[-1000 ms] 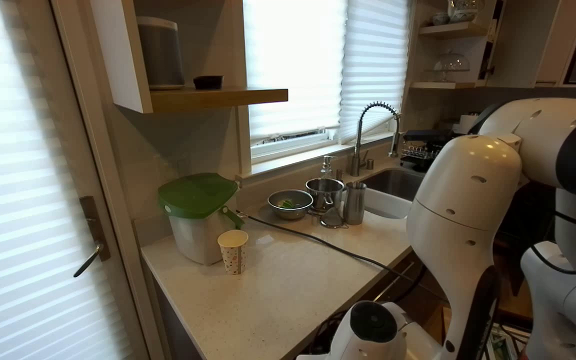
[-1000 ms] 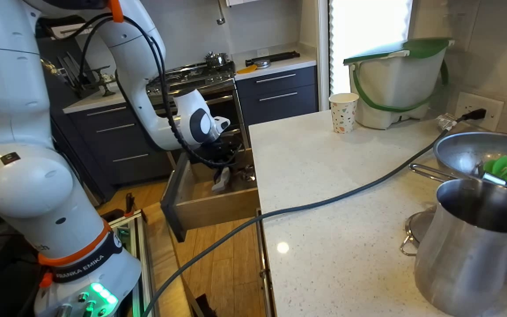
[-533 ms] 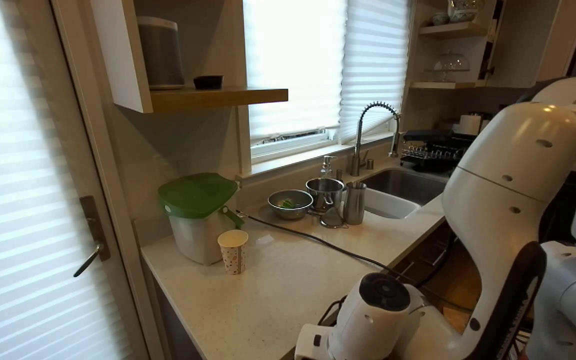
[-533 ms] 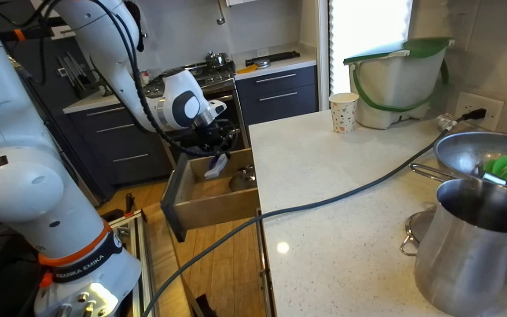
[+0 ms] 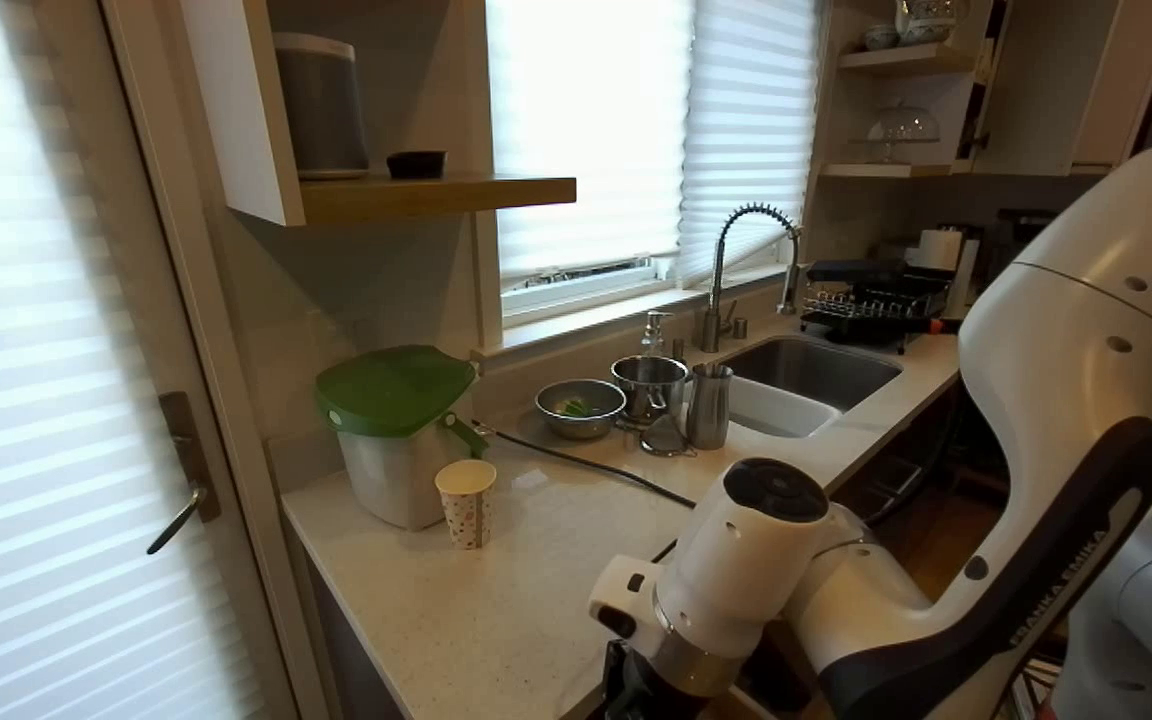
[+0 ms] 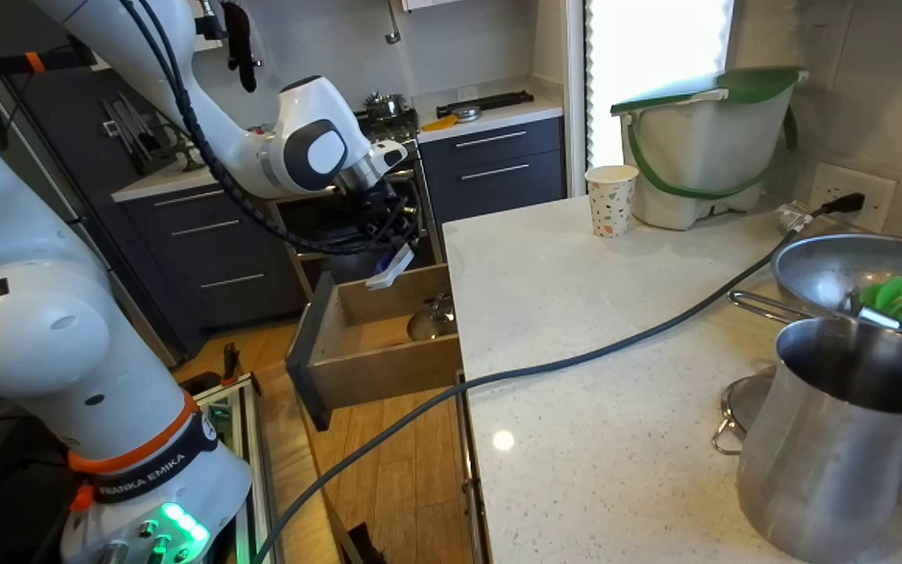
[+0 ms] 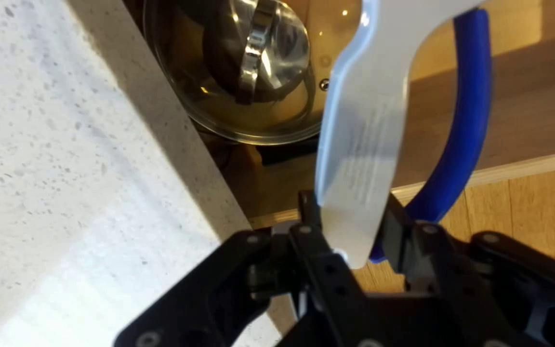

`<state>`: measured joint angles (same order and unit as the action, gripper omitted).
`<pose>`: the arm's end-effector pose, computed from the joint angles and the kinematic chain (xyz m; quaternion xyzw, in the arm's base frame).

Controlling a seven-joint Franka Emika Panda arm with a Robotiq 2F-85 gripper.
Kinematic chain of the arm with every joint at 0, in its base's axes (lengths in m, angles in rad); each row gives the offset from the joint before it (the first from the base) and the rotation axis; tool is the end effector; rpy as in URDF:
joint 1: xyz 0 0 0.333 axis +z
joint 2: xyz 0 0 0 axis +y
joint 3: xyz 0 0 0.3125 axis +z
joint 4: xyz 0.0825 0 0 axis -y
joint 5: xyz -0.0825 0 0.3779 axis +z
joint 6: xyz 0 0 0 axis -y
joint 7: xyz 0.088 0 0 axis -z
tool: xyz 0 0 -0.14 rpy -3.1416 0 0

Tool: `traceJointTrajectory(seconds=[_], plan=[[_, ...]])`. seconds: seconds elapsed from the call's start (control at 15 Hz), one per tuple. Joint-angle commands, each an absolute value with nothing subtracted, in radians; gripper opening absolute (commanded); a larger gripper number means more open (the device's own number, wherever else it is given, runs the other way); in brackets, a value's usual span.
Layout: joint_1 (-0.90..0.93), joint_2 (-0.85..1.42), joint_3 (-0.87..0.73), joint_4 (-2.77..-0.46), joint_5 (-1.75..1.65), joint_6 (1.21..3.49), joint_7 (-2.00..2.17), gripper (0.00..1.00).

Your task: Remove the white and blue object from the open drawer and put it on the counter

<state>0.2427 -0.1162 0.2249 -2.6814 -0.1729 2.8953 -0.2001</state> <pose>0.3975 0.2082 0.2752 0.9019 0.3981 0.1661 0.0253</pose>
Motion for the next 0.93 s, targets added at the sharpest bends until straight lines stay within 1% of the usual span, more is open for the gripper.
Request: traceJointTrajectory(seconds=[0.0,0.2,0.47,0.67,0.87], plan=[[0.215,-0.13,0.23,-2.673,-0.216,2.889,-0.145,0.09],[0.123,-0.18,0.221,-2.651,-0.334,2.884,0.001,0.09],[-0.008,-0.212,0.23,-2.605,-0.444,2.803,0.186,0.09],[-0.061,-0.184,0.222,-2.577,-0.441,2.737,0.284,0.09],[-0.095,-0.137,0.197,-2.566,-0.398,2.76,0.359,0.09]])
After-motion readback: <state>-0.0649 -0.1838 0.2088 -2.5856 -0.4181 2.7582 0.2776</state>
